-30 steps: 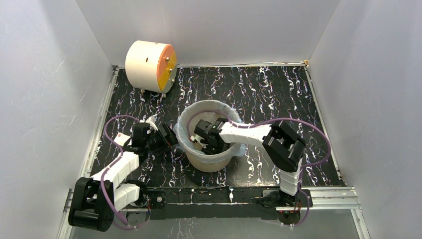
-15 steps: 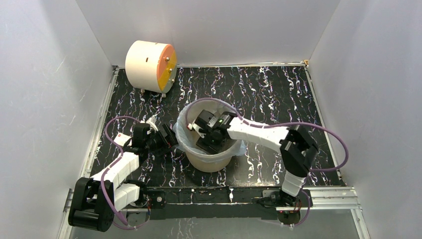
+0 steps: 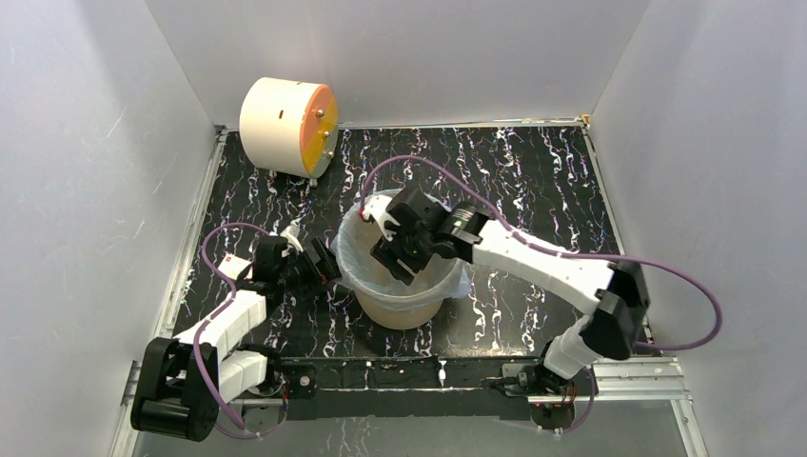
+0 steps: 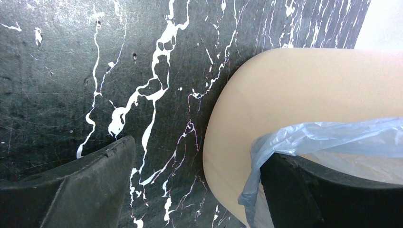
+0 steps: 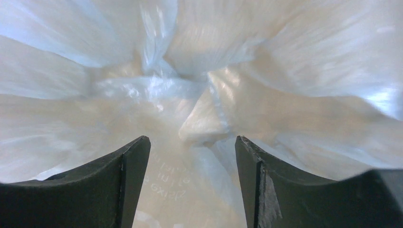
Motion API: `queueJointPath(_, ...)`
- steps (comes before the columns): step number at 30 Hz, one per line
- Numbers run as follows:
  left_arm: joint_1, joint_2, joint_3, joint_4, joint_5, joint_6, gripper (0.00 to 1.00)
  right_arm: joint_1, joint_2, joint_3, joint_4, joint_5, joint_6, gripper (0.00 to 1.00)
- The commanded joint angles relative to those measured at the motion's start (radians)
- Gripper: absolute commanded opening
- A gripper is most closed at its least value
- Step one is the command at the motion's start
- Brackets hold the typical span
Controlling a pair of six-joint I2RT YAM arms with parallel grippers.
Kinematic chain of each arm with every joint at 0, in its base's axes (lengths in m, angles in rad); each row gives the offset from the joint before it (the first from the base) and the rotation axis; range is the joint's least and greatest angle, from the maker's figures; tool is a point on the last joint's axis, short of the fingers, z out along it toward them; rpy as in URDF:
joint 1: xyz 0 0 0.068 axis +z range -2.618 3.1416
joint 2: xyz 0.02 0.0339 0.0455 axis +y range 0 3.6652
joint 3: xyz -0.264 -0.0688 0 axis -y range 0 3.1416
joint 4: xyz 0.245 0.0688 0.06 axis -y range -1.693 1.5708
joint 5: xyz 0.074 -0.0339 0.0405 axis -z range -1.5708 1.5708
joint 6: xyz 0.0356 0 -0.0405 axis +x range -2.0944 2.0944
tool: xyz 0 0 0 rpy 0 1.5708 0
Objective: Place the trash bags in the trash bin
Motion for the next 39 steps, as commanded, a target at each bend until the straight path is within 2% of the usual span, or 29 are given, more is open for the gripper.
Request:
queueJointPath(1,0.004,-0.008,0.014,0.013,0.015,0.0,0.93,-0.001,-0.174,0.061,0.176,0.08,0.038,0.78)
queueJointPath(5,0.004,-0.015,0.016,0.013,0.015,0.002,0.93,-0.001,-0.348,-0.01,0.32,0.23,0.069,0.82)
queueJointPath(7,0.004,-0.016,0.016,0.013,0.013,0.0,0.93,-0.001,-0.441,-0.079,0.399,0.389,0.102,0.87)
queueJointPath(8,0.004,-0.017,0.016,0.013,0.013,0.0,0.93,-0.001,-0.491,-0.134,0.436,0.498,0.124,0.92)
queueJointPath(10,0.004,-0.019,0.015,0.013,0.012,-0.004,0.93,-0.002,-0.576,-0.222,0.49,0.729,0.181,0.96)
queueJointPath(11,0.004,-0.018,0.015,0.013,0.013,-0.005,0.93,-0.009,-0.606,-0.249,0.475,0.846,0.236,0.96)
queueJointPath(13,0.004,-0.015,0.015,0.013,0.016,-0.004,0.93,-0.06,-0.65,-0.298,0.39,0.948,0.358,0.97)
queueJointPath(14,0.004,-0.013,0.014,0.013,0.02,-0.004,0.93,-0.109,-0.665,-0.315,0.306,0.915,0.473,0.98)
queueJointPath(17,0.004,-0.01,0.01,0.013,0.025,-0.004,0.93,-0.344,-0.71,-0.399,0.227,0.59,0.648,0.97)
queueJointPath(19,0.004,-0.008,0.008,0.013,0.024,-0.006,0.93,-0.509,-0.731,-0.491,0.237,0.367,0.704,0.96)
queueJointPath(21,0.003,-0.004,0.008,0.012,0.026,-0.009,0.93,-0.6,-0.738,-0.589,0.269,0.135,0.793,0.96)
queueJointPath(24,0.004,-0.004,0.013,0.005,0.039,-0.004,0.93,-0.637,-0.751,-0.754,0.386,-0.168,0.895,0.95)
queueJointPath(29,0.004,-0.015,0.009,-0.009,0.045,-0.011,0.93,-0.637,-0.814,-0.932,0.486,-0.3,1.067,0.93)
queueJointPath(35,0.004,-0.034,0.015,-0.021,0.069,-0.028,0.92,-0.638,-0.884,-1.027,0.494,-0.318,1.127,0.91)
queueJointPath(39,0.004,-0.03,0.02,-0.025,0.093,-0.029,0.89,-0.637,-0.835,-1.071,0.635,-0.434,1.164,0.88)
